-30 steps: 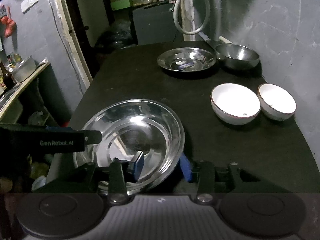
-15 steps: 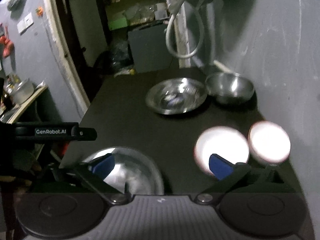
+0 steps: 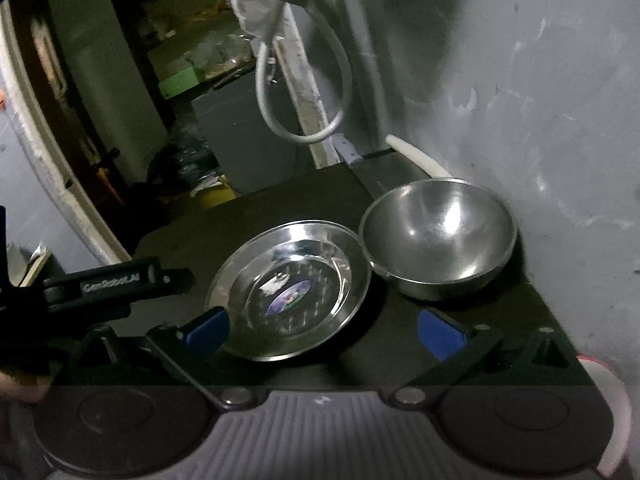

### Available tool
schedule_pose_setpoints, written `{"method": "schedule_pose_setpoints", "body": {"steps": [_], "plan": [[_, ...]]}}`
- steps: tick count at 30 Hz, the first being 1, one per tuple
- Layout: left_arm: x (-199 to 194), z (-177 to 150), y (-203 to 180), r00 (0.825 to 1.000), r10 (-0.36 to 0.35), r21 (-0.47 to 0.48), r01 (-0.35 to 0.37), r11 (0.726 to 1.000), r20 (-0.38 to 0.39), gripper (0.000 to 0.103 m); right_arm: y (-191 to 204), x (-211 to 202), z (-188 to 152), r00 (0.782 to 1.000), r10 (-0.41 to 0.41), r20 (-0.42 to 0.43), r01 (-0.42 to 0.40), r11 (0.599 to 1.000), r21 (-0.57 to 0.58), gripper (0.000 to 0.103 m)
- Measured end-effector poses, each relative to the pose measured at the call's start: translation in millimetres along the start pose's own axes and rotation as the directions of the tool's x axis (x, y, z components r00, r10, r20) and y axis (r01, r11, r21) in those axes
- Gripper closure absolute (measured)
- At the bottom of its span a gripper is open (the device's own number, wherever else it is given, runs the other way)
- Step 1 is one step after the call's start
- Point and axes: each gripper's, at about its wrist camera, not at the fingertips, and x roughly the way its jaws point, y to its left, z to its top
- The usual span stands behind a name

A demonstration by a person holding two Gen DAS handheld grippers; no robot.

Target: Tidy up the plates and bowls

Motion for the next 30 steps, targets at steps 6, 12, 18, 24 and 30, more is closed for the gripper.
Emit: {"method": "schedule_pose_setpoints", "body": {"steps": [6,12,18,24,30], "plan": [[30.5,4.5,-2.2,0.999,-0.021,-0.004,0.021,1.0,-0.032,0.001,-3.8,27.4,-2.1,1.0,0.009,-0.027,-0.008,0.999,0.043,0.009],[44.2,0.8,-4.3,0.999,-0.026,0.014,0.027,1.0,-0.046,0.01,-7.9,41.2,-1.7,0.999,-0.017,-0.051,0.022,0.994,0.104,0.027],[46.1,-2.7,-4.7,0.997,-0.052,0.006,0.053,0.999,-0.053,0.023,-11.9,55.3,-1.0,0.993,-0.061,-0.102,0.074,0.989,0.131,0.043],[44.2,-4.7,-6.0,0.995,-0.081,0.008,0.082,0.997,-0.056,0.042,-12.9,58.1,-2.0,0.991,-0.081,-0.106,0.094,0.987,0.128,0.061],[42.9,-7.0,-5.1,0.986,-0.148,-0.013,0.147,0.989,-0.083,0.082,-8.5,55.1,-2.9,0.994,-0.066,-0.088,0.075,0.992,0.101,0.08]]}}
